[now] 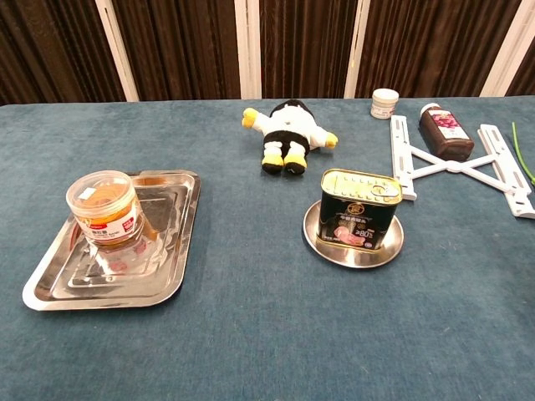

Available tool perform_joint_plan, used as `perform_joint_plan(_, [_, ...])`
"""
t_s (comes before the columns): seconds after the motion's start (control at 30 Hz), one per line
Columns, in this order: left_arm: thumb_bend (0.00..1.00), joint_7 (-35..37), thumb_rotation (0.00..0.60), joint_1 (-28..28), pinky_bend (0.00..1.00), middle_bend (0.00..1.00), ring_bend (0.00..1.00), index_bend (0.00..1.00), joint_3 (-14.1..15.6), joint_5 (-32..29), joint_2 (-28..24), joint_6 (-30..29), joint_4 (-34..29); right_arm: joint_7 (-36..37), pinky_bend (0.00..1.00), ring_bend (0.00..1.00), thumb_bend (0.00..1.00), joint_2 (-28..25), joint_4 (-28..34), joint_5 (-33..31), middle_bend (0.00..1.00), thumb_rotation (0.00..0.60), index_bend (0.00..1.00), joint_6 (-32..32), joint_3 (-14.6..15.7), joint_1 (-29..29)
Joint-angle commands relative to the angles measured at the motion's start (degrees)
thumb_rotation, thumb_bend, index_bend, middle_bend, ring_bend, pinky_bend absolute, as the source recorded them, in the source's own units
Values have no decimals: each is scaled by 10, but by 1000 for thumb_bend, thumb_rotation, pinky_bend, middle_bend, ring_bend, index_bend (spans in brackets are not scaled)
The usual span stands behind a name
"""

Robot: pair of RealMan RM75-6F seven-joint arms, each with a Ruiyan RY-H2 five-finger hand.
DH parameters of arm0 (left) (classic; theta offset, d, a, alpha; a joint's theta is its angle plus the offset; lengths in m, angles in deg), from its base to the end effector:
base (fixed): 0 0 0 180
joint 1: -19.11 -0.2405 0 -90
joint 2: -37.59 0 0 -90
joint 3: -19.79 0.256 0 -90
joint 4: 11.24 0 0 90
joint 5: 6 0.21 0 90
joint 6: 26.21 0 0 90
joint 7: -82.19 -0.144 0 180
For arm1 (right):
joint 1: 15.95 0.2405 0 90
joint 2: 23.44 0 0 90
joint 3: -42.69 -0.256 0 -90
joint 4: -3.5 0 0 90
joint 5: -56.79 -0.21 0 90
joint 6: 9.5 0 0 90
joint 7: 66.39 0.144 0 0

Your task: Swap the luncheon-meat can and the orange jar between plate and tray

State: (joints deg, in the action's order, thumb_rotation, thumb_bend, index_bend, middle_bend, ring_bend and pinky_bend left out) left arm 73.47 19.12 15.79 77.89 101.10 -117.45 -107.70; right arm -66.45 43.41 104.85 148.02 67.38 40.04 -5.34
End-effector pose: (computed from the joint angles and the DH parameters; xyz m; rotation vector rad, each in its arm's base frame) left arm -0.3097 0.1573 0.1750 -1.2686 -0.8107 -0.8233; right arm -0.2468 -0.1999 0.1092 1.5737 -1.0561 1.0920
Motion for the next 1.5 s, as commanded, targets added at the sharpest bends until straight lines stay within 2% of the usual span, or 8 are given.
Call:
perform_joint_plan(0.03, [199,-5,600,0,0,0,0,149,0,-4,1,2,0,-123,0,0,91,42,73,-51,0,600,90,-70,-26,52])
perform_joint_plan(0.2, [199,-2,600,2,0,0,0,146,-1,-10,-4,9,-3,-225,0,0,92,97,100,-137,0,600,90,-113,-54,93])
perform_joint_plan(0.37, [199,7,600,2,0,0,0,144,0,-17,-13,17,-7,-311,0,23,91,159,95,-230,12,600,90,-110,-85,127])
perform_joint_plan(0.73, [199,8,600,8,0,0,0,143,-9,-43,-16,34,-9,-386,0,78,91,247,55,-343,61,600,90,-99,-121,188])
perform_joint_plan(0.87, [200,7,600,10,0,0,0,143,-13,-51,-15,35,-7,-392,13,213,91,272,30,-362,198,600,152,-94,-130,206])
perform_joint_plan(0.97, [202,8,600,12,0,0,0,143,-15,-59,-15,41,-7,-382,24,258,92,303,-7,-349,263,600,208,-74,-136,215])
perform_joint_plan(1.37, [203,5,600,14,0,0,0,143,-21,-81,-20,47,-14,-379,64,342,77,363,-106,-346,332,600,283,-50,-136,239])
perform_joint_plan(1.5, [203,1,600,15,0,0,0,143,-21,-85,-20,48,-16,-379,73,392,133,370,-119,-345,370,600,323,-47,-134,242])
